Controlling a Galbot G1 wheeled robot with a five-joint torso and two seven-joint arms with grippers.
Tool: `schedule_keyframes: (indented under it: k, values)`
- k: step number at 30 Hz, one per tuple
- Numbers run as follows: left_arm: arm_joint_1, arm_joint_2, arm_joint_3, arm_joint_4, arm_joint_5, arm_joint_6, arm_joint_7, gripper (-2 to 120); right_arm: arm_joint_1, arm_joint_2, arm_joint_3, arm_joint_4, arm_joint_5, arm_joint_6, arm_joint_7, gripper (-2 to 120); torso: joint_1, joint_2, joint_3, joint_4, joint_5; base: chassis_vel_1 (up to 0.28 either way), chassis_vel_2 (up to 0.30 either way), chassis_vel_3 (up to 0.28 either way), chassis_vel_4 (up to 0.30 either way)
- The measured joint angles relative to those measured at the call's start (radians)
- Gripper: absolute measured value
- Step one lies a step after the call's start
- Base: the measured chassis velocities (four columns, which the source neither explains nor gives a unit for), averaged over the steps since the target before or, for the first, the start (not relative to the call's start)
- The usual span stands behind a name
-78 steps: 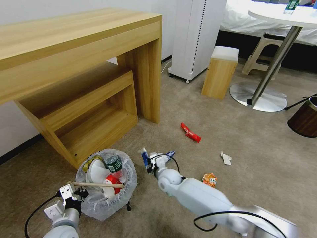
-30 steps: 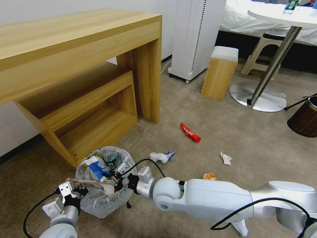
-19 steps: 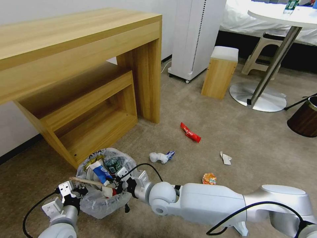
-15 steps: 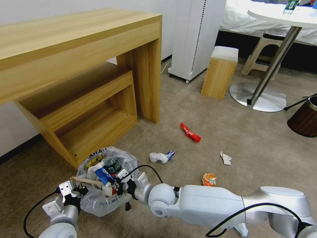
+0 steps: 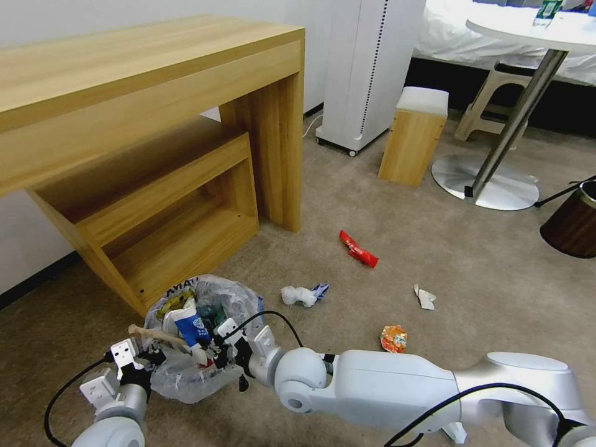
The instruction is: Pick up the trash bin and place the garbage on the floor into it.
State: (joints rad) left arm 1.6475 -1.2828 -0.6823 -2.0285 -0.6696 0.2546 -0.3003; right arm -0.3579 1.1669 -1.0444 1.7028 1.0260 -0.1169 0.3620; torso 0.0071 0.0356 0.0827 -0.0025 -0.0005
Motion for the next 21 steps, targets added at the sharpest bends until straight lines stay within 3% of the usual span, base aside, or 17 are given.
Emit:
schedule_keyframes:
  k: [3, 7, 14, 21]
  values:
    - [-0.002, -0.001, 0.003, 0.0, 0.0, 0.0, -0.002, 1, -0.013, -0.03, 0.01, 0.024, -0.006, -0.002, 0.0, 59, 0.0, 0.0, 0.0, -0.0001, 0.0, 0.0, 0.0, 0.0, 0.0]
    - [0.001, -0.005, 0.005, -0.001, 0.002, 0.001, -0.002, 1, -0.018, -0.04, 0.016, 0.039, -0.006, -0.003, 0.004, 67, 0.0, 0.0, 0.0, 0.0, 0.0, 0.0, 0.0, 0.0, 0.0]
    - [0.006, -0.008, 0.004, -0.004, 0.008, 0.002, -0.002, 1, -0.028, -0.065, 0.034, 0.084, -0.012, -0.004, 0.012, 95, 0.0, 0.0, 0.0, 0.0, 0.0, 0.0, 0.0, 0.0, 0.0]
    - [0.006, -0.013, 0.009, 0.0, 0.016, 0.005, -0.002, 1, -0.042, -0.079, 0.113, 0.133, -0.019, 0.003, 0.009, 93, 0.0, 0.0, 0.0, 0.0, -0.0001, 0.0, 0.0, 0.0, 0.0]
